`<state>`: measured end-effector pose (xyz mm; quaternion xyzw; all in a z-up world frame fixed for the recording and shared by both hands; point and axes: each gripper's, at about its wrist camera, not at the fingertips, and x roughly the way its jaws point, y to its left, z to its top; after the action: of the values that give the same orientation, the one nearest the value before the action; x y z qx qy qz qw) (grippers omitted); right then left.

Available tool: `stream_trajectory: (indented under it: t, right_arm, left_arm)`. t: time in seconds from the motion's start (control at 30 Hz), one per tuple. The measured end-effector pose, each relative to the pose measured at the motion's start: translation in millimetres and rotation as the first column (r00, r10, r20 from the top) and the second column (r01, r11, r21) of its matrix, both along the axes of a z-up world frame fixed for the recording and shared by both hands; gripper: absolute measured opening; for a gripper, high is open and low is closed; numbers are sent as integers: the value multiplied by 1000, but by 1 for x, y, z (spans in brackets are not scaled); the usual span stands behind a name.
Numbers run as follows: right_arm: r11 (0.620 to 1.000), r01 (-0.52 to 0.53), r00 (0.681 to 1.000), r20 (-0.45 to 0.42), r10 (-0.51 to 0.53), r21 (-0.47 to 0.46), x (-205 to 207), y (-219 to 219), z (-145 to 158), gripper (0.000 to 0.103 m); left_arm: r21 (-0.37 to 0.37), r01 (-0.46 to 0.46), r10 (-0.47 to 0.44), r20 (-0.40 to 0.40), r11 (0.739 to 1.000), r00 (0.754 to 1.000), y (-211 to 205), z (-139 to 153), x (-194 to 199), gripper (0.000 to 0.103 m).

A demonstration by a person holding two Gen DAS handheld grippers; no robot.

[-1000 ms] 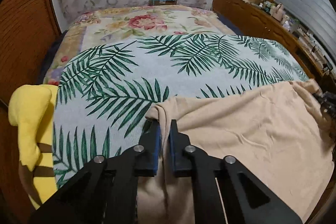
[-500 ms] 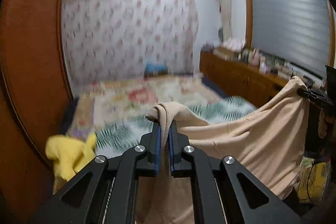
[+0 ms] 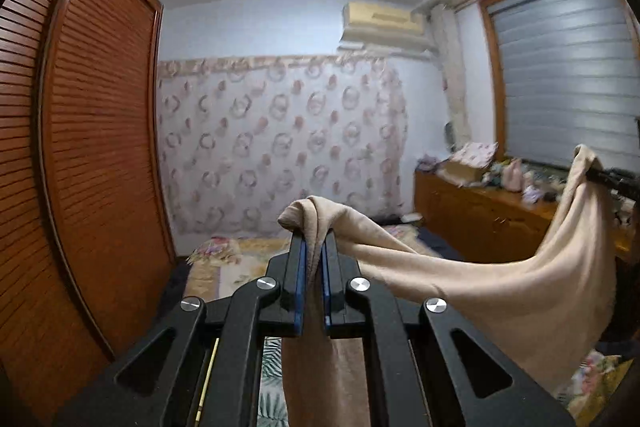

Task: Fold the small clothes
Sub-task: 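Lay the shirt down folded and open both grippers, then press the folded shirt flat with both open grippers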

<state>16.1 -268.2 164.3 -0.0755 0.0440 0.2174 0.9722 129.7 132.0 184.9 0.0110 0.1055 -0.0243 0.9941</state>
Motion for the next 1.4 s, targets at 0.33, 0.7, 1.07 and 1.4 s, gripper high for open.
stream_trajectory:
  t: [0.33,0.7,1.07,1.4]
  right_arm:
    - [952,224,860,-417,-295,-210,255,54,-139,31]
    - [980,63,834,-529,-157,-191,212,9,-186,48]
    - [990,34,805,-584,-109,-138,150,-40,-189,48]
    - [987,57,803,-581,-134,-148,145,-30,-206,50]
  left_arm:
    - [85,-21,50,-355,996,934,14,-150,186,29]
    - [52,67,-30,-514,996,857,7,-232,105,54]
    - [-56,59,-80,-573,997,815,4,-256,57,54]
    - [-91,5,-63,-642,996,764,-2,-276,69,54]
